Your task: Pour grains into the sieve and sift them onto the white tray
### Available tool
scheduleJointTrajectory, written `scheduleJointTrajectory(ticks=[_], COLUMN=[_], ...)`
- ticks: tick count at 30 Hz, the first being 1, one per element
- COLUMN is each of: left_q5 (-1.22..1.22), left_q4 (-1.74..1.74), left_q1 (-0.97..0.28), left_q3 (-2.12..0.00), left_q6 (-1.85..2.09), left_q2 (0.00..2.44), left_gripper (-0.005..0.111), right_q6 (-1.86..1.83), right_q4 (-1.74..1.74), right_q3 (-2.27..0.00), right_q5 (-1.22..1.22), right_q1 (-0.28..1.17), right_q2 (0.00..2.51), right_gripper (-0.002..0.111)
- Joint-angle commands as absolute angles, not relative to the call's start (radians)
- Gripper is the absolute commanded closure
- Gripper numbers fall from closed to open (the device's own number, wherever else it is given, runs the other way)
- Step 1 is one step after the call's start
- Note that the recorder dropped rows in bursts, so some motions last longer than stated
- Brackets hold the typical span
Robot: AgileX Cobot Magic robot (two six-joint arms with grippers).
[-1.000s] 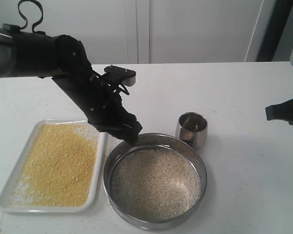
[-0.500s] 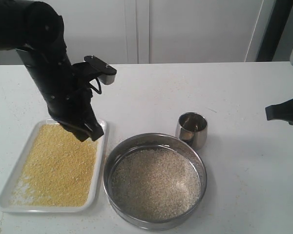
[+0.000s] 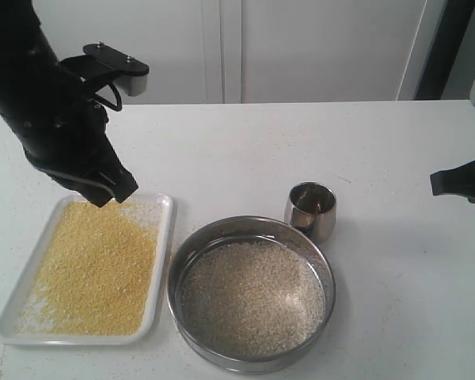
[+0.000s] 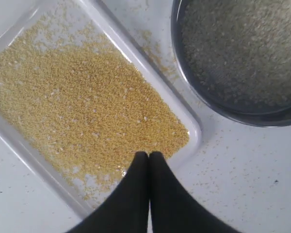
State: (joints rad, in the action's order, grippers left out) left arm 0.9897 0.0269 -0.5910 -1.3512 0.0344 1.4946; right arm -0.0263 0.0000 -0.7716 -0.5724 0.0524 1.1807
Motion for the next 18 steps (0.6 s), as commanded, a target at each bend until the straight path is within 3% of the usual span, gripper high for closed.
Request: scheduleJointTrajectory(ticks=[1, 18], left_q5=[0.958, 0.931], left_q4=[-0.058, -0.051], left_q1=[-0.589, -0.589], left_q3=[-1.275, -1.217], left_q6=[0.021, 0.09], left_q2=[1.403, 1.308], left_gripper=[0.107, 0.107], right_q6=[-0.029, -0.029], right_q4=[0.0, 0.0], right_q3=[-0.776, -0.776], right_q5=[-0.566, -0.566], right_q1=[0.048, 0.048], right_q2=[1.174, 1.174], right_gripper=[0.108, 0.108])
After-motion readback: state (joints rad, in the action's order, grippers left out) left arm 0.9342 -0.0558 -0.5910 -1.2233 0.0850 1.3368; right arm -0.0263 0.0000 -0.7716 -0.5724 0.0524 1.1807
